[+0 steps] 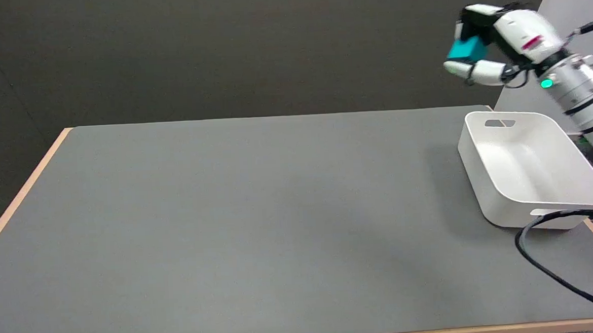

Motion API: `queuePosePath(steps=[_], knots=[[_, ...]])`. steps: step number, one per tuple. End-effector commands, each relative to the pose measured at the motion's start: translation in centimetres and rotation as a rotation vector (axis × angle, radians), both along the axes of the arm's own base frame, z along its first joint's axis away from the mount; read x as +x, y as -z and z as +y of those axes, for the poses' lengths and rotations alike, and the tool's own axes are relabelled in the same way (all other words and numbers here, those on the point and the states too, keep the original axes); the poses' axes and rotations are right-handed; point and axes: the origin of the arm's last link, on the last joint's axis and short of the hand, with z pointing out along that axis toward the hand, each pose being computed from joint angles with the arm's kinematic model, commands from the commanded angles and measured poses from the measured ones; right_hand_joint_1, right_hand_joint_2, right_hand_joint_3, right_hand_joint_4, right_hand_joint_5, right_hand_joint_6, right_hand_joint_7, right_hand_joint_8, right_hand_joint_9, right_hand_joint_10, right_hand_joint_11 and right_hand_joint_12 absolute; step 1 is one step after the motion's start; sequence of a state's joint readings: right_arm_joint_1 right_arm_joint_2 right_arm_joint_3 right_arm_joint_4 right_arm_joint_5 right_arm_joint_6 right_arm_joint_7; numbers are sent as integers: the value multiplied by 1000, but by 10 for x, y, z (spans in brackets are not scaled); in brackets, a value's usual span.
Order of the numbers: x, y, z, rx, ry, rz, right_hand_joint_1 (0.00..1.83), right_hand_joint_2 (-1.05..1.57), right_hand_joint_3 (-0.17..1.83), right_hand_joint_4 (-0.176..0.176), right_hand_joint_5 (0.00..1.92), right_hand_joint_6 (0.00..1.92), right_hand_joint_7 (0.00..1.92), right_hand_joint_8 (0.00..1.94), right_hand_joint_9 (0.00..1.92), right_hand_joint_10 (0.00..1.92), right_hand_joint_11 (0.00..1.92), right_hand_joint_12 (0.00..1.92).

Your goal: Place blue wooden cube into white box.

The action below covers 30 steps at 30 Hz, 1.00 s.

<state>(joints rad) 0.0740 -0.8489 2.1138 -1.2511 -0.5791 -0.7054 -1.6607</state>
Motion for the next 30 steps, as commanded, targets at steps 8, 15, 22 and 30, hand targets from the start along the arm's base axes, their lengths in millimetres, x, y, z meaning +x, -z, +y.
queuePosePath(steps=[8, 15, 22, 30], knots=[[-93, -95, 97, -473, 207, -214, 1092, 1215, 413, -176, 476, 1773, 527, 1836, 773, 1921, 652, 1921], [-137, -99, 135, -562, 278, -291, 1093, 1204, 431, -176, 481, 1772, 532, 1834, 775, 1921, 652, 1921], [-178, -90, 150, -561, 356, -388, 1093, 1198, 442, -176, 483, 1774, 533, 1836, 777, 1921, 658, 1921], [-181, -77, 133, -481, 385, -367, 1094, 1195, 447, -176, 484, 1774, 535, 1835, 774, 1921, 638, 1921]])
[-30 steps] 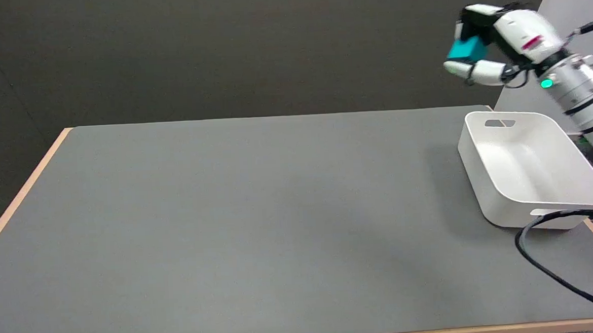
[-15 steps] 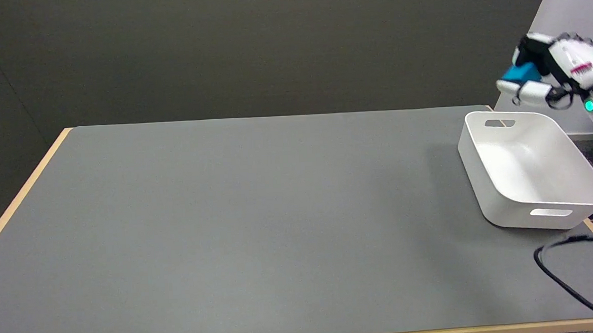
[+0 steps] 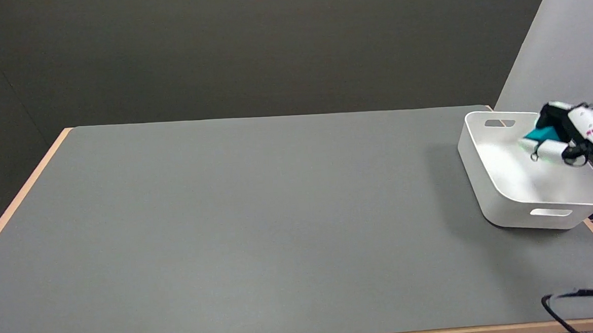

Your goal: Place blue wooden cube into white box.

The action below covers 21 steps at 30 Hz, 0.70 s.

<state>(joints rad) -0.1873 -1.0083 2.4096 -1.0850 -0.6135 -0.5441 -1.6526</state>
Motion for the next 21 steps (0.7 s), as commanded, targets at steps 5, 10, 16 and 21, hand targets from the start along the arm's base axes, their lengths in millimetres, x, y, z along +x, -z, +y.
queuePosePath(steps=[5, 10, 16, 21], knots=[[-44, 16, 16, 40, 62, -117, 1093, 1192, 456, -176, 484, 1778, 535, 1838, 772, 1921, 631, 1921], [-36, 20, 10, 81, 26, -111, 1090, 1206, 432, -176, 477, 1779, 528, 1839, 773, 1921, 559, 1921], [-28, 22, 10, 92, -39, -143, 973, 1469, 14, -116, 255, 1747, 515, 1863, 393, 1866, -1, 1917], [-29, 23, 9, 93, -58, -188, 440, 620, 958, 10, 35, 203, 4, 57, -1, 194, 21, 999]])
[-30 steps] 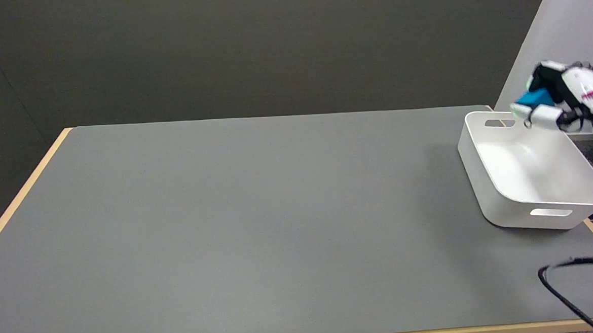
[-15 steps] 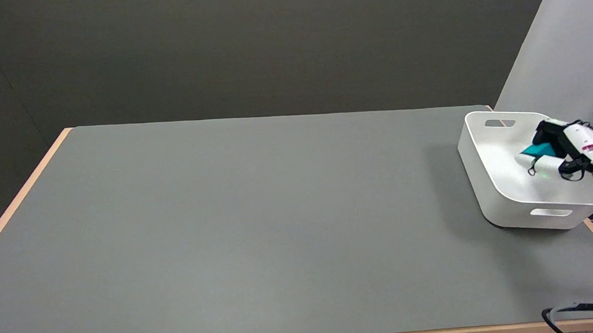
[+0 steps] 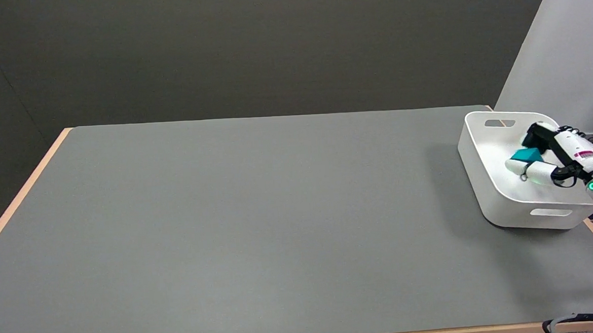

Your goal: Place blue wooden cube into white box.

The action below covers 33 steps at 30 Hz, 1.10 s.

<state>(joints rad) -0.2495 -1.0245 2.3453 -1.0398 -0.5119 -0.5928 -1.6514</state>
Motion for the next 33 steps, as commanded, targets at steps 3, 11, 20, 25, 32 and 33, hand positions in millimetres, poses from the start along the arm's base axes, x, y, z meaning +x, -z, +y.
queuePosePath(steps=[3, 11, 20, 25, 32, 33], knots=[[4, 9, -1, 31, -103, -114, 396, 607, 919, 15, 24, 101, -1, -1, -1, -1, -1, 835], [25, 26, -2, 131, -282, -194, 342, 626, 905, 6, 16, 82, -1, -1, -1, -1, -1, 801], [84, 120, -36, 825, -692, -880, 192, 631, 980, 53, 13, 183, -1, 45, -1, 249, -1, 857], [93, 180, -50, 1008, -696, -1076, 307, 773, 1047, 33, 64, 357, 0, 187, 23, 350, -1, 813], [63, 274, -77, 1176, -398, -1267, 298, 841, 987, -8, 173, 449, 84, 194, 42, 414, -1, 770], [49, 291, -80, 1187, -308, -1339, 312, 884, 940, -16, 183, 474, 77, 218, 39, 423, -1, 717]])
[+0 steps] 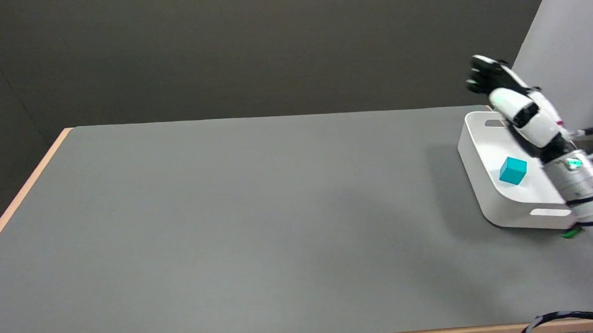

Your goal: Place blue wooden cube into white box.

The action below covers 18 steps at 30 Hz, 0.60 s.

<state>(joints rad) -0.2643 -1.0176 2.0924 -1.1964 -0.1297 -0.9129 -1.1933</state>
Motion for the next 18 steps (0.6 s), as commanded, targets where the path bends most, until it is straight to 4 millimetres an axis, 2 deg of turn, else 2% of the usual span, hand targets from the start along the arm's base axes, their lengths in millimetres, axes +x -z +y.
queuePosePath(steps=[1, 2, 3, 5, 7, 9, 11, 12, 13, 17, 18], knots=[[-11, 207, -41, 880, 102, -563, 425, 873, 974, -28, 175, 513, 75, 213, 36, 413, -1, 662], [-22, 219, -41, 915, 151, -613, 640, 817, 1082, -46, 149, 569, 79, 183, 33, 387, -1, 599], [-31, 233, -40, 952, 186, -662, 618, 821, 1084, -61, 131, 561, 57, 172, 23, 346, -1, 539], [-40, 250, -39, 982, 198, -705, 353, 895, 968, -82, 111, 483, -1, 171, -1, 267, -1, 447], [-47, 263, -38, 997, 194, -743, 360, 952, 850, -90, 109, 454, -1, 139, -1, 236, -1, 409], [-49, 272, -36, 1017, 167, -787, 645, 842, 1101, -112, 61, 479, -1, 86, 12, 105, -1, 299], [-49, 275, -32, 1038, 134, -802, 382, 910, 954, -114, 87, 431, -1, 107, 1, 169, -1, 319], [-50, 275, -30, 1048, 121, -803, 488, 854, 982, -117, 84, 467, 33, 80, 19, 150, -1, 314], [-50, 275, -28, 1059, 112, -802, 754, 739, 1080, -121, 69, 544, 88, 28, 52, 95, -1, 298], [-59, 273, -22, 1066, 113, -806, 764, 750, 1094, -130, 71, 526, 101, 40, 65, 89, -1, 219], [-60, 273, -22, 1063, 115, -810, 696, 786, 1089, -131, 69, 497, 80, 74, 52, 118, -1, 203]])
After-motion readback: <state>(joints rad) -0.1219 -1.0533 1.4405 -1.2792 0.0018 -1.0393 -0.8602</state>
